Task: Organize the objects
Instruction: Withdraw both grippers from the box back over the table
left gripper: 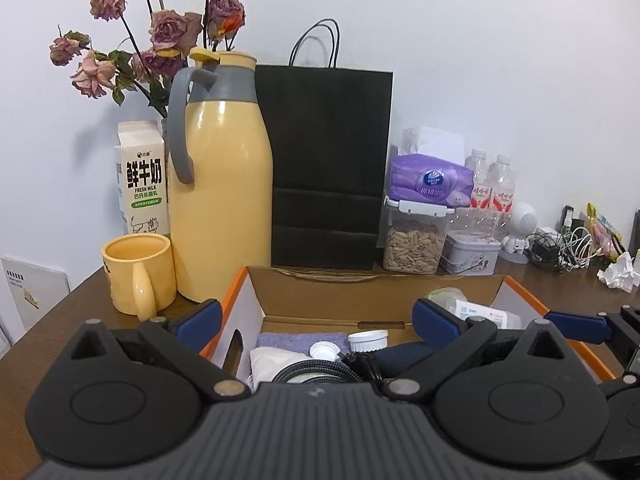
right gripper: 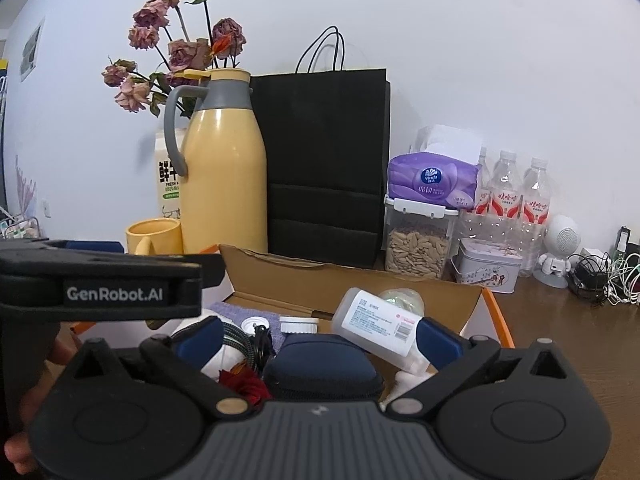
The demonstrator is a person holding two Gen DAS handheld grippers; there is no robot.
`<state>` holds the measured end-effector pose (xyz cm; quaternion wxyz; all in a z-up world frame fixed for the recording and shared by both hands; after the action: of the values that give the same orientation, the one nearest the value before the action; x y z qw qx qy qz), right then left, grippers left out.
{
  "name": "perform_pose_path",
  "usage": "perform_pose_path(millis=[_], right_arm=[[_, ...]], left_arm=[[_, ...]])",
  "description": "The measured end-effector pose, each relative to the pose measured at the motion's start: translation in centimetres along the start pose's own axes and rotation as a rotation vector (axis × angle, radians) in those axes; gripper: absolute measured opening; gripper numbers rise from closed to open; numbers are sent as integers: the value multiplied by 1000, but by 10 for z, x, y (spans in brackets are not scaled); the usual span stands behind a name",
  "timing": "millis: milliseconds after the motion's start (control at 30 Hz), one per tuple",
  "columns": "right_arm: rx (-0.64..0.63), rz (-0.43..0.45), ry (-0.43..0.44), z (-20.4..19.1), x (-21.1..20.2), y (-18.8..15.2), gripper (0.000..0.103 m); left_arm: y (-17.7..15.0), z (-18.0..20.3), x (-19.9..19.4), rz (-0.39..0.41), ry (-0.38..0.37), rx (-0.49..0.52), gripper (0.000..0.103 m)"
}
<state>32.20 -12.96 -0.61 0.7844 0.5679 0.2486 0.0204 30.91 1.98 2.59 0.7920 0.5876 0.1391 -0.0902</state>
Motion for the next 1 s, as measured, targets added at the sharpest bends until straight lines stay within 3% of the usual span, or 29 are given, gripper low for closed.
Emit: perform_pose_path(millis=[367, 600, 1000], right_arm=[[-30, 18, 7, -13, -30, -6, 103], [-40, 14, 41, -28, -53, -18, 103], [-63, -68, 104, -56, -67, -49, 103]], left_arm=[[-4, -10, -36, 23, 1, -35, 103], [-13, -21, -61, -3, 11, -32, 103], [-37, -87, -88, -79, 145, -48, 103]])
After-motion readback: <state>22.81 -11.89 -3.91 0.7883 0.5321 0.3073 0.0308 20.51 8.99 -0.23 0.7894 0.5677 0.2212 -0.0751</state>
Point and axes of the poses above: each gripper's, at about its wrist camera, not at the fingertips, and x roughly the way its jaws point, z to its right, y to its top, the point moved 4 cm from there along x, roughly the way its jaws point, and after that the axes turned 13 degrees about -x, right-handed, at the moved point
